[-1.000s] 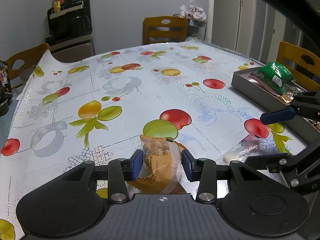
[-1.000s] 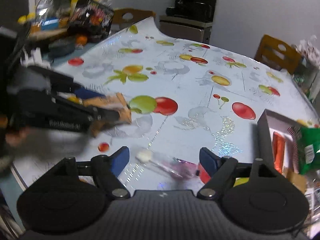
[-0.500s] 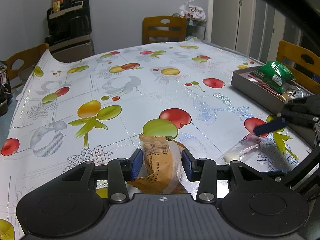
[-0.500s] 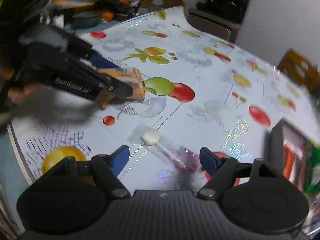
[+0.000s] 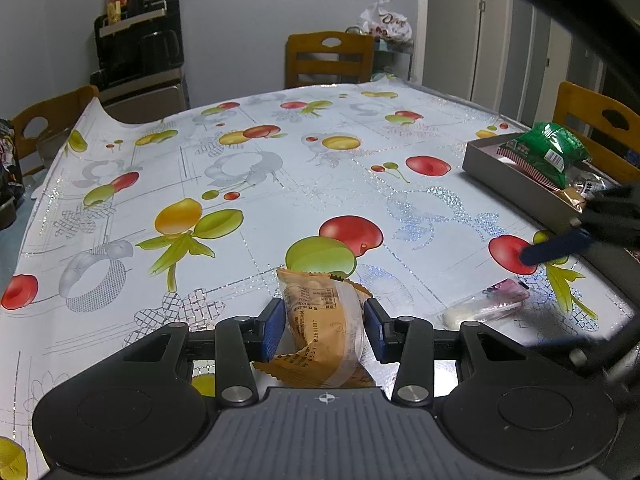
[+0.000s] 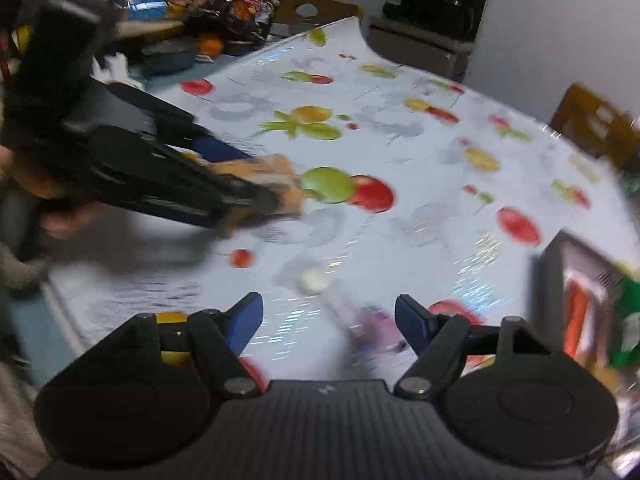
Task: Organize snacks
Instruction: 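Grasp the pink-wrapped lollipop with the right gripper while the left holds the bun packet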
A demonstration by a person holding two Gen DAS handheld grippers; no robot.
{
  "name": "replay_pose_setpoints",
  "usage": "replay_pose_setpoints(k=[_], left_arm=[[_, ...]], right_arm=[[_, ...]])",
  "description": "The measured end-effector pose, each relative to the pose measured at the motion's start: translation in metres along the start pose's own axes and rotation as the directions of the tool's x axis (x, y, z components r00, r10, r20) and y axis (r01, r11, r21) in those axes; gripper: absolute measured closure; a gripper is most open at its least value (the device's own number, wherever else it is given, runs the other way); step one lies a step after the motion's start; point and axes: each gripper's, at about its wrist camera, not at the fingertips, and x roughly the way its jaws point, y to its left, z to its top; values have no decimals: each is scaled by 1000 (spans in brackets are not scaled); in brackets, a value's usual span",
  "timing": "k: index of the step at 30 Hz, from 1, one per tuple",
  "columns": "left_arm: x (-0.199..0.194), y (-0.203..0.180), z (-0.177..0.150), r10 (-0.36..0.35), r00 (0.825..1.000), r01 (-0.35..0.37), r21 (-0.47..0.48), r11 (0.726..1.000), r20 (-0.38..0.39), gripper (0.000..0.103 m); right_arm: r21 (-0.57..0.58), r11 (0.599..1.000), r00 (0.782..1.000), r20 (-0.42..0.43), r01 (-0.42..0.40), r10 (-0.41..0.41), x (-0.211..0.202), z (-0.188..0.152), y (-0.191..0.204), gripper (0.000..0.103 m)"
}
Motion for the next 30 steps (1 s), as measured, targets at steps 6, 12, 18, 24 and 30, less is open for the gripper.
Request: replay_pose_setpoints(k=[6, 12, 18, 24, 30], left_arm=[[-1, 1, -1, 1, 1000, -1, -3, 1000, -1, 60], [-1, 3, -2, 2, 1000, -2, -10, 1000, -4, 59], [-1, 3, -2, -4, 1000, 4, -15, 1000, -4, 59], [-2, 5, -3, -9, 1000, 9, -21, 1000, -3, 59], [-8, 7, -5, -10, 1000, 10, -19, 1000, 10, 59]], right_arm=[[55, 998, 1000, -27, -12, 13, 21, -5, -25, 40], [171, 985, 1000, -17, -8, 11, 15, -12, -26, 69], [436, 898, 999, -24, 53, -47, 10, -13, -25, 79], [462, 885, 999, -18, 49, -46, 19, 0, -13, 79], [270, 960, 997, 5, 78, -82, 20, 15, -2, 72]])
